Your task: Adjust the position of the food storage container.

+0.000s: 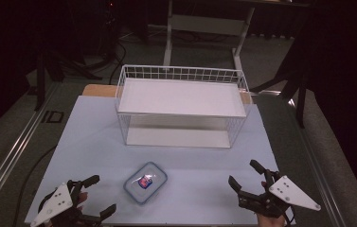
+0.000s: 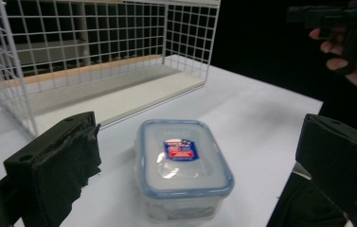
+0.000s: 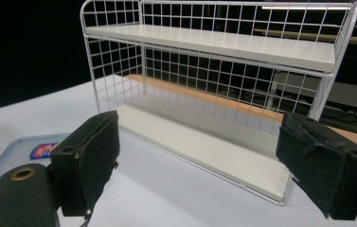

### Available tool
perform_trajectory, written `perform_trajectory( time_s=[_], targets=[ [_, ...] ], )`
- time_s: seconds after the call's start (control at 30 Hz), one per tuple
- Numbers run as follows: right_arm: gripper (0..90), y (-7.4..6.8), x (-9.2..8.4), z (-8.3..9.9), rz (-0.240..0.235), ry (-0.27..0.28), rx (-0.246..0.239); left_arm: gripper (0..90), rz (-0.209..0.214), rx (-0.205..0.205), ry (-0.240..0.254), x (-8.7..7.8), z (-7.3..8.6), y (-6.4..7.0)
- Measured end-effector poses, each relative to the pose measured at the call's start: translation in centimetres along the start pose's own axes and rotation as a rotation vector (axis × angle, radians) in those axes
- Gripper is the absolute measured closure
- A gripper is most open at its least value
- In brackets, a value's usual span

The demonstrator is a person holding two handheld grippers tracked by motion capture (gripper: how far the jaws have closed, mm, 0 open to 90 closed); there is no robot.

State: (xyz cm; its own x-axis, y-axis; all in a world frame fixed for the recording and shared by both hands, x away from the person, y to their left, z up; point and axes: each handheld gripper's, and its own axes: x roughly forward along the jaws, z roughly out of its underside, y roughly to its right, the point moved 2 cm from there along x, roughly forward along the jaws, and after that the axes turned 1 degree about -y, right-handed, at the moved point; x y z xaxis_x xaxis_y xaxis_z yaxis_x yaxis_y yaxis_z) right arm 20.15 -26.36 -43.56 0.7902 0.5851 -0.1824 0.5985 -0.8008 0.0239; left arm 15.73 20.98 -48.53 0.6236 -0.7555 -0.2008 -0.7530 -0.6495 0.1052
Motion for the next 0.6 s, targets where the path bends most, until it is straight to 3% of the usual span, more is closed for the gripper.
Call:
perform_trajectory(
  time_s=[0.1,0.23,0.27,0.3,0.33,0.37,0.43,0.47,0.53,0.57,0.6],
  targets=[
    [13.6,-0.1,0.0,-0.4,-0.003,0.006,0.002,1.4,0.028,-0.013,0.023,-0.1,-0.6,0.1],
    [13.5,-0.1,-0.1,-0.6,-0.006,0.011,0.020,1.4,0.031,0.017,0.007,0.0,-1.3,0.3],
    [13.5,-0.1,-0.1,-0.7,-0.001,0.008,0.016,1.4,0.051,0.020,-0.046,0.3,-1.5,0.3],
    [13.5,-0.1,0.0,-0.7,-0.004,0.010,0.014,1.4,0.051,0.020,-0.046,0.3,-1.5,0.3],
    [13.5,-0.2,0.0,-0.7,-0.008,0.008,0.012,1.3,0.022,0.029,-0.115,0.6,-1.3,0.5],
    [13.5,-0.2,0.1,-0.7,-0.006,0.006,0.012,1.3,0.051,0.026,-0.130,0.6,-1.1,0.4],
    [13.5,-0.3,0.2,-0.7,-0.016,0.006,0.009,1.4,0.060,0.003,-0.149,0.8,-0.9,0.4],
    [13.5,-0.3,0.2,-0.7,-0.016,0.006,0.008,1.4,0.073,-0.012,-0.201,1.2,-0.3,0.3],
    [13.5,-0.4,0.2,-0.7,-0.030,0.006,0.007,1.8,0.077,-0.004,-0.224,1.3,-0.1,0.3],
    [13.5,-0.5,0.3,-0.7,-0.035,0.008,0.006,6.5,0.085,0.008,-0.255,1.5,0.5,0.3],
    [13.5,-0.5,0.3,-0.6,-0.034,0.007,0.002,10.6,0.085,0.008,-0.255,1.5,0.5,0.3]
  ],
)
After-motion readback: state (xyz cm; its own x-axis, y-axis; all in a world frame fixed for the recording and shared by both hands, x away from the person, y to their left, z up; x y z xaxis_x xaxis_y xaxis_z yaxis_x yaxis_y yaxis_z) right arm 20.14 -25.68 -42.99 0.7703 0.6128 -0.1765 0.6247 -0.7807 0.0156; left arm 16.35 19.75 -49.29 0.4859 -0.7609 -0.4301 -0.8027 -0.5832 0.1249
